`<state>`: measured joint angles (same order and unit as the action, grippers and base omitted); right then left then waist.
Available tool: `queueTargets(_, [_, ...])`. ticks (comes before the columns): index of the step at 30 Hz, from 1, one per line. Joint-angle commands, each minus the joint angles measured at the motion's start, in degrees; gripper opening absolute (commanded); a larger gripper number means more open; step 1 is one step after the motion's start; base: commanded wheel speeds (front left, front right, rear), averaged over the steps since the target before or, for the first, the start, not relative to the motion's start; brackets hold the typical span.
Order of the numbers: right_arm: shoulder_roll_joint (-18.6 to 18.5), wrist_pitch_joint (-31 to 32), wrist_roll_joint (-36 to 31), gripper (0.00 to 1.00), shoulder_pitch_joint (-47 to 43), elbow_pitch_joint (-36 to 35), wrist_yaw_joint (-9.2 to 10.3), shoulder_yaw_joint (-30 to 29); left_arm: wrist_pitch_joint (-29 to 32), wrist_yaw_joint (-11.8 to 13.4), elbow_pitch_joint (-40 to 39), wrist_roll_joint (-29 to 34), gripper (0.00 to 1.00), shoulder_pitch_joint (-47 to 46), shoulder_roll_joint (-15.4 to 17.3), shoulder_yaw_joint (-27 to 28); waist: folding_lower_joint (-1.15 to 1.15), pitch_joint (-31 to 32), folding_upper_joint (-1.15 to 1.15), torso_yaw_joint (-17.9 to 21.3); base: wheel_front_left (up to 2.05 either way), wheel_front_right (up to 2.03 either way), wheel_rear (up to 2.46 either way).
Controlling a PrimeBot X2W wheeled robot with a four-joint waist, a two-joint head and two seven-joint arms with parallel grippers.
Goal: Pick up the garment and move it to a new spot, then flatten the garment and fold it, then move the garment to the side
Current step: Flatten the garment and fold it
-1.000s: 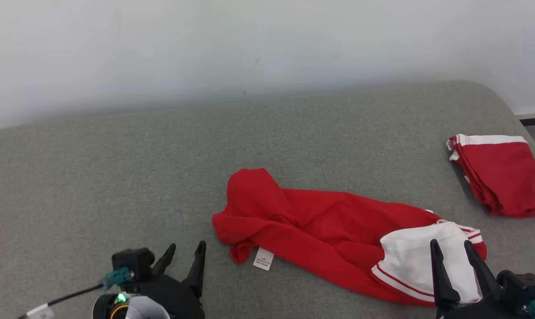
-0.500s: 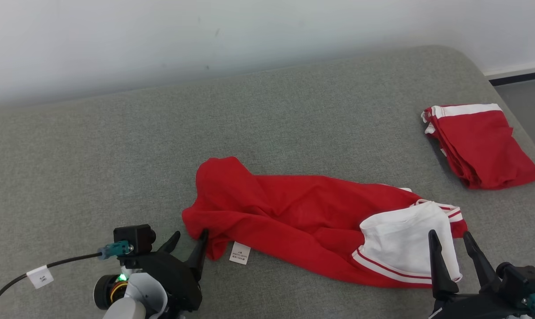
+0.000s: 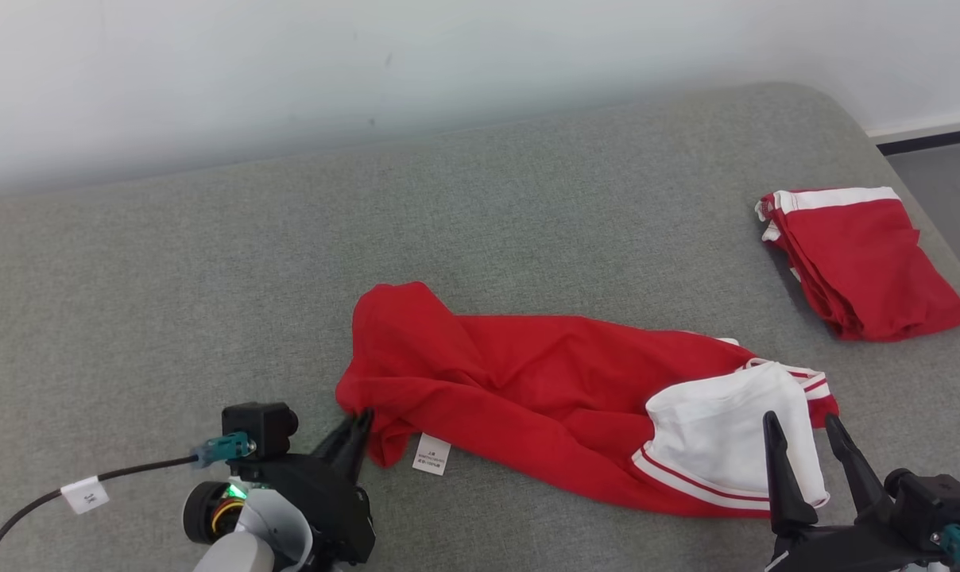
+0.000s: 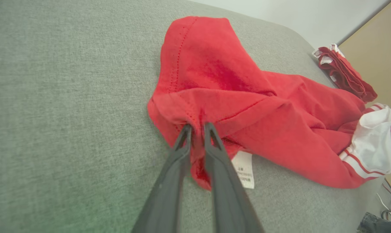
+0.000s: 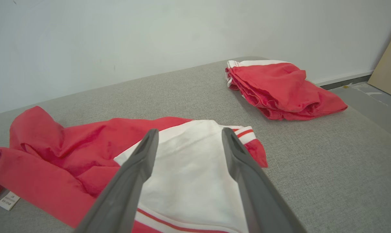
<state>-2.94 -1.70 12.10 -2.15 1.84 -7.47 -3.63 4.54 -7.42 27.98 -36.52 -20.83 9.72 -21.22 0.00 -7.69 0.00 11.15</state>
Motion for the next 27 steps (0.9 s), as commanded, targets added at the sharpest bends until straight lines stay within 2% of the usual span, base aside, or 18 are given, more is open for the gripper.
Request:
queueTargets(1, [0.1,0.0,0.2,1.00,-0.2,0.0,-0.01,-0.1,-0.6,-0.1,0.2,-0.9,0.00,-0.3,0.3,-0.6,0.00,0.3,0.00,-0.4,0.00,0.00,0.00])
queueTargets(8, [0.1,0.4,-0.1,1.00,-1.1,-0.6,-0.01,-0.5,-3.1,0.0,-1.8,-1.9,0.00,2.2,1.2,-0.6,0.00,1.2,0.00,-2.1,0.00,0.00,0.00])
queueTargets(14, [0.1,0.5,0.0,1.00,-1.8,-1.5,-0.01,-1.4,-1.7,1.2,-12.9,-5.2,0.00,8.6,2.7,1.3,0.00,1.0,0.00,-4.6,0.00,0.00,0.00])
queueTargets(21, [0.1,0.4,0.6,1.00,-0.9,-1.5,-0.01,-1.4,3.9,6.8,-26.6,-6.3,0.00,18.1,6.3,2.2,0.00,-0.1,0.00,-7.3,0.00,0.00,0.00])
queueTargets(24, [0.1,0.2,0.5,1.00,-0.4,-1.3,-0.01,-1.0,5.0,9.2,-28.0,-5.2,0.00,20.9,7.5,2.3,0.00,-0.3,0.00,-7.8,0.00,0.00,0.00])
queueTargets(27, [0.1,0.2,0.5,1.00,-0.1,-1.2,-0.01,-1.0,5.0,10.2,-27.6,-4.6,0.00,21.8,7.4,2.1,0.00,-0.4,0.00,-8.1,0.00,0.00,0.00])
